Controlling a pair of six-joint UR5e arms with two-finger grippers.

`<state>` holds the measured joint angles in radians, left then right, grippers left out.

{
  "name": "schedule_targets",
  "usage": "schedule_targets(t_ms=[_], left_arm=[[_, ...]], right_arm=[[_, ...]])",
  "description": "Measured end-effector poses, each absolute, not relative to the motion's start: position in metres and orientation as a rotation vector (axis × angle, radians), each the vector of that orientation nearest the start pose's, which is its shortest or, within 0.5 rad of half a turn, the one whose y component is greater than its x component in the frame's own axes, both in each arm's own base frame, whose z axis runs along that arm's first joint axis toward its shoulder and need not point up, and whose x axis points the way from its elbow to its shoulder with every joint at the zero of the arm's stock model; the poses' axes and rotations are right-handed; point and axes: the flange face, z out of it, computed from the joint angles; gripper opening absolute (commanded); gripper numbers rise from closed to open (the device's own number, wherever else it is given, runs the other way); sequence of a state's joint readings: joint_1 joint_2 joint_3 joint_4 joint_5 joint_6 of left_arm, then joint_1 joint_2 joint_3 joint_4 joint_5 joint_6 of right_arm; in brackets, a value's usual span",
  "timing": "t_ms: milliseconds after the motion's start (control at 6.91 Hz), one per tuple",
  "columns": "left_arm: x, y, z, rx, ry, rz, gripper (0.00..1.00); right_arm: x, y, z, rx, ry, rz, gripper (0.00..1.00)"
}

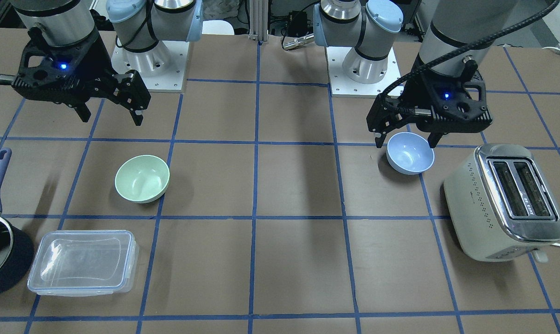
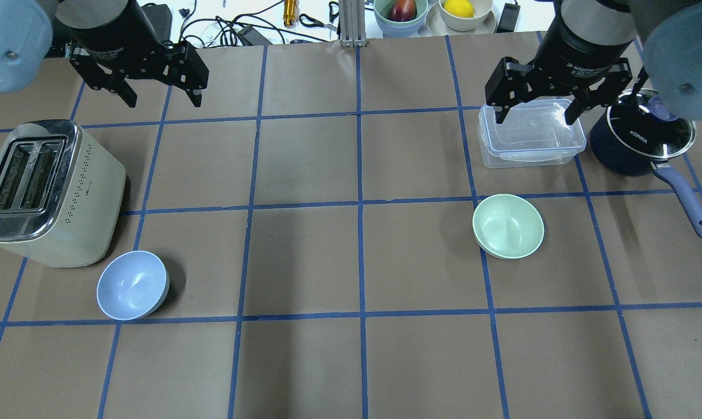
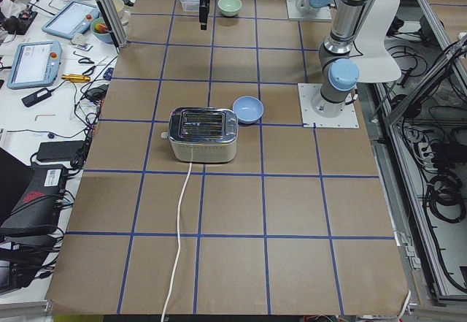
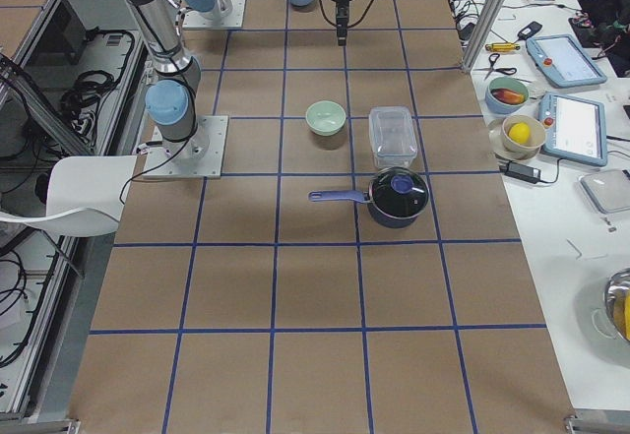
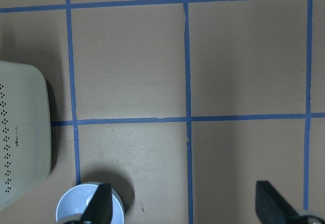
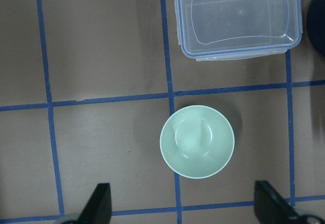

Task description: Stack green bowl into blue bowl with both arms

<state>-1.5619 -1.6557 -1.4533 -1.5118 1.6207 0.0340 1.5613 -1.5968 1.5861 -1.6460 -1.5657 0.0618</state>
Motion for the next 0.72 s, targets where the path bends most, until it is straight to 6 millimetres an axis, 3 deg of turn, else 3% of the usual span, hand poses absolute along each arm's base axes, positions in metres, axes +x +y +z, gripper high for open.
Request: schedule_targets(t_ms=[724], left_arm=[[-0.1246, -0.5341, 0.5162, 0.037, 3.086, -0.161, 1.0]], right_arm=[[0.1289, -0.4906, 0.4993, 0.11, 3.13, -0.13, 1.0]])
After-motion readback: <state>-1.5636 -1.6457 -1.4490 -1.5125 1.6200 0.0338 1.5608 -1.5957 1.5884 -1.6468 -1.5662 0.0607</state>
